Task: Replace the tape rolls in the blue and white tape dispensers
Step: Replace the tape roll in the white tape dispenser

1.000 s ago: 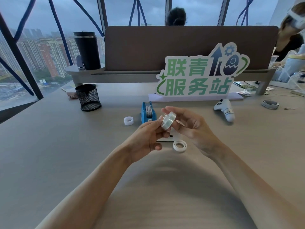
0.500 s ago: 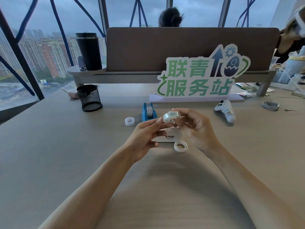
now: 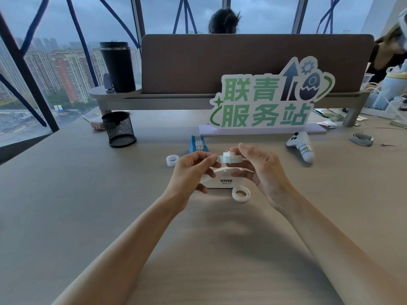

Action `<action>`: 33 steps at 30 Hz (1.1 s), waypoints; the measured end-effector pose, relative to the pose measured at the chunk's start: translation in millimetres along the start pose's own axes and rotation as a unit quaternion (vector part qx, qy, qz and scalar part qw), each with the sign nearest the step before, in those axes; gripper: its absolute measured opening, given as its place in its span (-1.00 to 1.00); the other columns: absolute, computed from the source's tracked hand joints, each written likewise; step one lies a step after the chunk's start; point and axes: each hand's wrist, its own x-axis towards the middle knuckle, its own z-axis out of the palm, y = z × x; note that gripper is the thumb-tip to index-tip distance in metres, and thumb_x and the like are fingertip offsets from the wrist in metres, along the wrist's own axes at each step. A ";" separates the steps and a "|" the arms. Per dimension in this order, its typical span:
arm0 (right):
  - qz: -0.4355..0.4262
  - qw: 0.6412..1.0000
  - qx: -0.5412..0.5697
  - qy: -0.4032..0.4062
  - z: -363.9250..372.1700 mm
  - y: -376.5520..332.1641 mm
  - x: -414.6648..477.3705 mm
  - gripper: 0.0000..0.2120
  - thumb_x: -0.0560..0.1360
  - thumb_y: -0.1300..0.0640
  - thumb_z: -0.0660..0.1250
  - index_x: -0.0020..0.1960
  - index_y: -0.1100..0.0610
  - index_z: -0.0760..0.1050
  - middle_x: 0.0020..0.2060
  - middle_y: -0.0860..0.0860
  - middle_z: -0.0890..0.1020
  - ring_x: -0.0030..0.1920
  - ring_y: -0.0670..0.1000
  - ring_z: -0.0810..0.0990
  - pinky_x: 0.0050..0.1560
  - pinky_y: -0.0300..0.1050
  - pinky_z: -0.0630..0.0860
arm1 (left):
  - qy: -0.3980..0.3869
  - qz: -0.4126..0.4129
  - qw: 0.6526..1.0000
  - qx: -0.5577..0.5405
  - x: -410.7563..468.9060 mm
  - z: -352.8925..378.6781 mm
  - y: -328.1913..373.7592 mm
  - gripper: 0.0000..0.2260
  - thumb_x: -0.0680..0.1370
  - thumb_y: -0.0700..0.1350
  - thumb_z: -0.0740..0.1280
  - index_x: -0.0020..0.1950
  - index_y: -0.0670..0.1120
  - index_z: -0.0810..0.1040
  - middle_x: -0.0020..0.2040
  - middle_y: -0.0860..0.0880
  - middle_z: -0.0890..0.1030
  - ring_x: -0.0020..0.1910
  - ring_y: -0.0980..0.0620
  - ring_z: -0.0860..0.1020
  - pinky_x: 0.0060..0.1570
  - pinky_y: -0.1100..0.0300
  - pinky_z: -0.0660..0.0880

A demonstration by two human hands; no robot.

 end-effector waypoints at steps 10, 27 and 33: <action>-0.026 0.999 -0.045 0.007 -4.4 0.1 0.5 -0.67 0.38 0.28 0.51 0.12 0.12 0.60 0.09 0.05 0.67 0.05 -0.01 0.67 0.12 -0.06 0.59 | -0.004 0.056 0.998 0.028 4.3 -4.6 -1.3 -0.92 0.53 -0.15 0.39 -0.02 -0.14 0.60 -0.19 -0.06 0.60 -0.29 0.17 0.55 -0.60 0.25 0.43; -0.244 0.924 -0.294 -0.011 -0.7 11.6 -0.7 -0.74 0.45 0.35 0.43 0.11 0.15 0.62 0.07 0.01 0.63 0.14 -0.03 0.60 0.16 -0.04 0.57 | 0.024 0.030 0.999 0.025 4.7 -4.7 -3.7 -0.88 0.48 -0.15 0.45 -0.01 -0.14 0.61 -0.24 -0.05 0.65 -0.33 0.14 0.59 -0.58 0.24 0.45; -0.319 0.853 -0.412 -0.010 -7.3 19.0 5.0 -0.66 0.47 0.43 0.37 0.17 0.16 0.57 0.08 0.02 0.61 0.11 -0.04 0.58 0.16 -0.16 0.51 | 0.035 0.038 0.998 0.045 6.5 -5.3 -6.2 -0.85 0.51 -0.16 0.40 0.06 -0.11 0.56 -0.11 -0.04 0.71 -0.35 0.14 0.55 -0.60 0.25 0.42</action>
